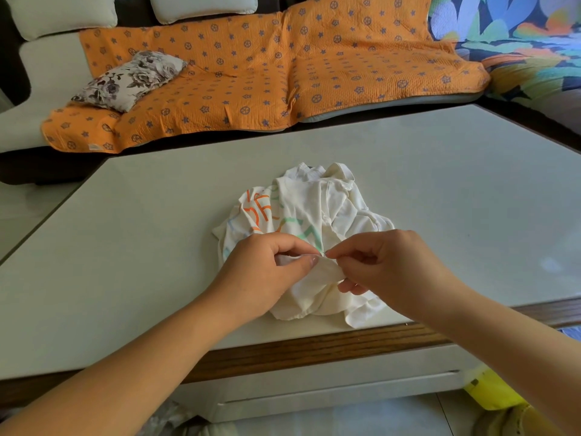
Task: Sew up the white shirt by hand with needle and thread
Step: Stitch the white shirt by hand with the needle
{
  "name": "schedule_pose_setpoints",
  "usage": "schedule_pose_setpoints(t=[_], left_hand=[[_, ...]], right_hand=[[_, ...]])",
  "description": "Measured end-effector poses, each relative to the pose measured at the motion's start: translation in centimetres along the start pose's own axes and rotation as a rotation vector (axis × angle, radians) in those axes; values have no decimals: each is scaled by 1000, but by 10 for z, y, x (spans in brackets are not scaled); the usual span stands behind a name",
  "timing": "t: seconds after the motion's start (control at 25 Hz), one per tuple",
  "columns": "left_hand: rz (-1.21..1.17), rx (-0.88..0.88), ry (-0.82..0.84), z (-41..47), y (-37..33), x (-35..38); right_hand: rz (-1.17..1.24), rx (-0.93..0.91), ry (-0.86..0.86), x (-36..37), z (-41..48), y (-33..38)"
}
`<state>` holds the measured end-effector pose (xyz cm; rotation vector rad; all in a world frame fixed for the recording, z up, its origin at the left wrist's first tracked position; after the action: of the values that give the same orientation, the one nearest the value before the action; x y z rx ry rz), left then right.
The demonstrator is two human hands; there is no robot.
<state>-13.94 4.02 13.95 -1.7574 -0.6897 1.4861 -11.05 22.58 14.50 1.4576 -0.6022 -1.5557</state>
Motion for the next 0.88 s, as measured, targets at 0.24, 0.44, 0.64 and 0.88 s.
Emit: schedule_pose_setpoints(t=[0.24,0.44,0.64,0.88], left_hand=[[13,23,-18,-1,-3,0],[8,17,-12,-1,-2,0],[-15,-16,21,1,0,0],[-231,-171,158,5,7,2]], right_hand=[[-22,-19,18,0,1,-1],[-18,-19,31,0,0,-1],[-29,-27,68,1,0,-1],[155,49,76,5,3,-5]])
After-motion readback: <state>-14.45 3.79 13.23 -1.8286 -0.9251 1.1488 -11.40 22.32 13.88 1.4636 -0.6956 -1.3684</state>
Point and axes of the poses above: each hand's wrist, its own z-axis towards the middle knuckle, its own x-axis out of the palm, y = z × x, the point moved 2 cm from there along z, towards the middle knuckle, and after that the axes turned 12 degrees about -x, right-handed, at the moved point
